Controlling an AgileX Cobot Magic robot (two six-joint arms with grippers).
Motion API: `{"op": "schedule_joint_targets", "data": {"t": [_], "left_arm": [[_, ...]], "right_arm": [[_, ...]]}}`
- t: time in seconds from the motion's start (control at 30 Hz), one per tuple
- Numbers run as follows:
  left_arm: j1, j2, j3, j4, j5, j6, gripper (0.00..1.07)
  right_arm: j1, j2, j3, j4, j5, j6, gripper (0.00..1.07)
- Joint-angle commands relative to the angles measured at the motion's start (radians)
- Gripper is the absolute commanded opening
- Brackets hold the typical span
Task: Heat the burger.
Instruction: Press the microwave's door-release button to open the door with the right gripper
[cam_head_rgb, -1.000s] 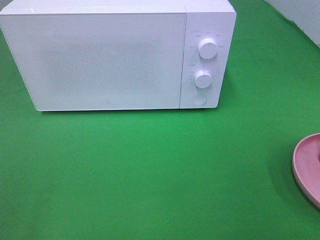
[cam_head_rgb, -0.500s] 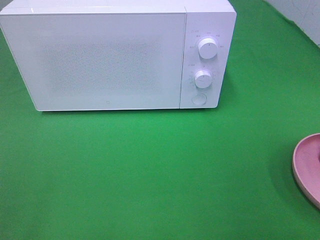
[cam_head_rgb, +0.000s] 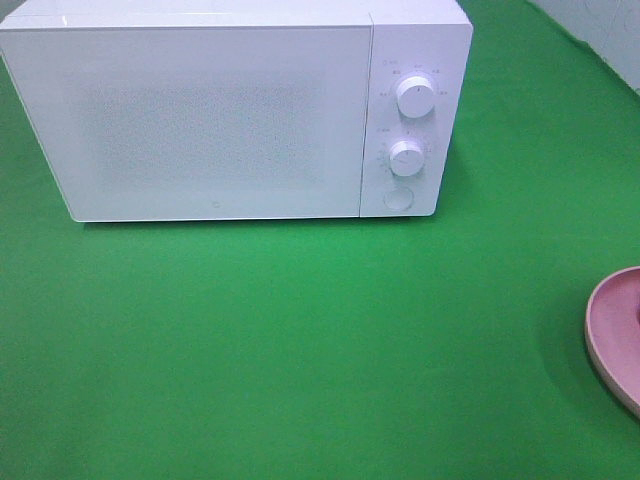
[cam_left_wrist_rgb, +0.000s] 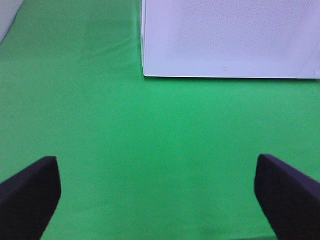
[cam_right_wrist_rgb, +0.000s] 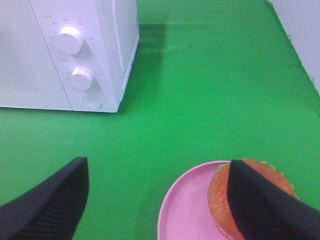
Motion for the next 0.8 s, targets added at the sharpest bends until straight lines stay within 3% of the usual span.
{"op": "schedule_joint_targets", "data": {"t": [0.03, 0.8], "left_arm": [[-0.006, -0.015, 0.004, -0.002, -0.011, 0.000, 0.98], [-0.006, -0.015, 0.004, -0.002, -0.011, 0.000, 0.98]], "right_arm": [[-0.004, 0.028, 0.000, -0.004, -0.044, 0.000, 0.74], [-0.004, 0.393, 0.000, -0.002, -0.388, 0.000, 0.74]]}}
